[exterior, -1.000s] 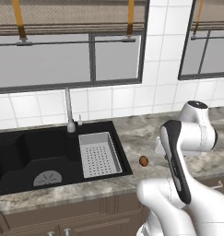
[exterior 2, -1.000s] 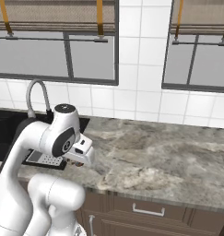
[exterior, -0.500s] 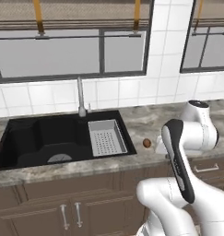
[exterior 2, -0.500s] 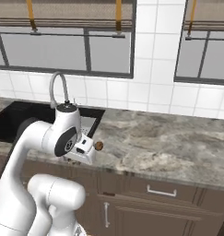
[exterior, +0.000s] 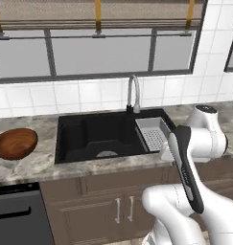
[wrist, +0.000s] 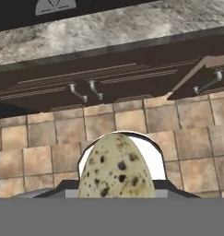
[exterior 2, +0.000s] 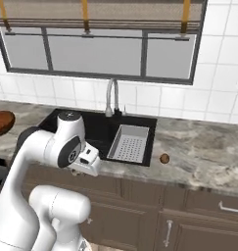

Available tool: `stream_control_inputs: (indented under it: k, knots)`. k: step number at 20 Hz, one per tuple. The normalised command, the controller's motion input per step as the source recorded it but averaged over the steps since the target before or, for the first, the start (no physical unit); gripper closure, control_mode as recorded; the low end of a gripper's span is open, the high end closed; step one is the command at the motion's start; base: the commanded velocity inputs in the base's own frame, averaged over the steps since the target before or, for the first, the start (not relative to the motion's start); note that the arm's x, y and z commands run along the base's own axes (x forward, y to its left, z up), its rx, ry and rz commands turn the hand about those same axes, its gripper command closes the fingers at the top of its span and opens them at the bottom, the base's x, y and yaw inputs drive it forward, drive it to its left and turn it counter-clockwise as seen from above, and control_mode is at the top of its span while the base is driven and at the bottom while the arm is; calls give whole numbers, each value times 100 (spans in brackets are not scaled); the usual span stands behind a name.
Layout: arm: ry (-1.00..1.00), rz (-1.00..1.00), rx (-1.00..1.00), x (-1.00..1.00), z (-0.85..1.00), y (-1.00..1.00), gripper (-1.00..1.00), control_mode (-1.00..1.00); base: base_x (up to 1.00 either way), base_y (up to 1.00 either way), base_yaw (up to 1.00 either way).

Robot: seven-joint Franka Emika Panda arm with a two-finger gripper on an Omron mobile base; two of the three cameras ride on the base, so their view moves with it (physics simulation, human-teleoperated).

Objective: Gather the eggs and milk located in the vicinity of the sink area and place them right next to the bowl.

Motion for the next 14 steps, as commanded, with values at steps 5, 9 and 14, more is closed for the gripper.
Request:
stream_control_inputs:
  k: [5,9,14]
  knots:
    - [0,0,0,0,0,0,100,100,20,100,0]
    - [0,0,0,0,0,0,100,100,49,92,-4]
    - [0,0,0,0,0,0,100,100,72,63,-18]
